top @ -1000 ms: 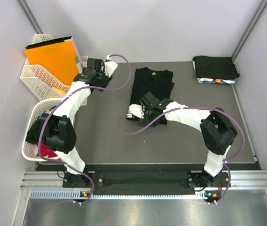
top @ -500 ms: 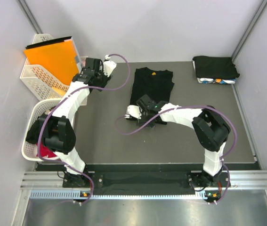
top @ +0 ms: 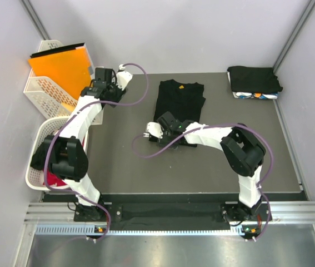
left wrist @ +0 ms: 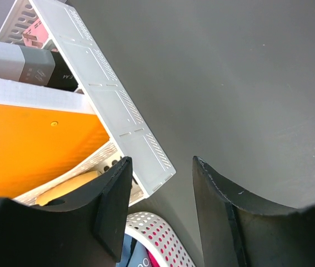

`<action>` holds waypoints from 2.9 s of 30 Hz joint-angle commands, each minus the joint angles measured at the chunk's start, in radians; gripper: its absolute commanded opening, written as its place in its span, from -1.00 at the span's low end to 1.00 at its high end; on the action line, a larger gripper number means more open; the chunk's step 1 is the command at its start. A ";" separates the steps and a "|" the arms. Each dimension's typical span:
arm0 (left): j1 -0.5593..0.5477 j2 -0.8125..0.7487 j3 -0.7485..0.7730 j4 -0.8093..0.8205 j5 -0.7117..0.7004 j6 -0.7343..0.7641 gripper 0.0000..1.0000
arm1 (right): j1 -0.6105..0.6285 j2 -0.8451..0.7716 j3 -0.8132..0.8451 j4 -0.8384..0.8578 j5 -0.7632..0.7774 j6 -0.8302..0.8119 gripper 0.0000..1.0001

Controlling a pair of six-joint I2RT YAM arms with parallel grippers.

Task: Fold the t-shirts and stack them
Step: Grab one side of the 2/3 rectangular tshirt with right arm, then fold the long partially folded tshirt into a neat square

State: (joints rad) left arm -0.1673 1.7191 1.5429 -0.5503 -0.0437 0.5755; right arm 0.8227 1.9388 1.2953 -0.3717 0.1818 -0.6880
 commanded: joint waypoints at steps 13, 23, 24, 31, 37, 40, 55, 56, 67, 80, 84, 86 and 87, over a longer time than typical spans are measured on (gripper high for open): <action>0.091 -0.016 0.072 0.010 0.039 0.049 0.08 | 0.007 0.020 -0.036 -0.032 -0.021 -0.024 -0.07; 0.097 -0.003 0.102 0.000 0.039 0.066 0.09 | -0.007 -0.061 0.045 -0.321 -0.226 -0.059 -0.88; 0.097 0.000 0.103 0.001 0.039 0.066 0.09 | -0.007 -0.066 0.059 -0.355 -0.246 -0.061 -0.88; 0.097 0.007 0.131 -0.014 0.039 0.066 0.09 | -0.010 -0.093 0.188 -0.700 -0.450 -0.160 -0.78; 0.097 -0.001 0.143 -0.033 0.039 0.072 0.10 | -0.004 -0.156 0.239 -0.907 -0.580 -0.268 -0.78; 0.097 -0.004 0.151 -0.046 0.039 0.072 0.10 | 0.006 -0.187 0.259 -0.966 -0.600 -0.297 -0.78; 0.095 0.010 0.155 -0.062 0.039 0.058 0.11 | -0.008 -0.144 0.418 -0.903 -0.441 -0.321 -0.75; 0.095 0.014 0.157 -0.065 0.039 0.057 0.11 | -0.013 -0.137 0.426 -0.895 -0.433 -0.324 -0.75; 0.095 0.019 0.138 -0.068 0.039 0.047 0.12 | -0.075 -0.037 0.570 -0.854 -0.325 -0.381 -0.74; 0.095 0.034 0.158 -0.091 0.039 0.032 0.13 | -0.146 0.025 0.657 -0.799 -0.289 -0.424 -0.74; 0.094 0.036 0.163 -0.094 0.073 0.023 0.13 | -0.155 0.064 0.673 -0.767 -0.283 -0.429 -0.74; 0.094 0.037 0.163 -0.097 0.073 0.023 0.13 | -0.163 0.072 0.680 -0.751 -0.285 -0.429 -0.74; 0.094 0.036 0.163 -0.100 0.073 0.021 0.13 | -0.168 0.080 0.682 -0.737 -0.283 -0.432 -0.74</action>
State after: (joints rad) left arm -0.0772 1.7603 1.6592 -0.6472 0.0067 0.6155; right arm 0.6762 2.0014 1.9141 -1.1877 -0.1146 -1.0931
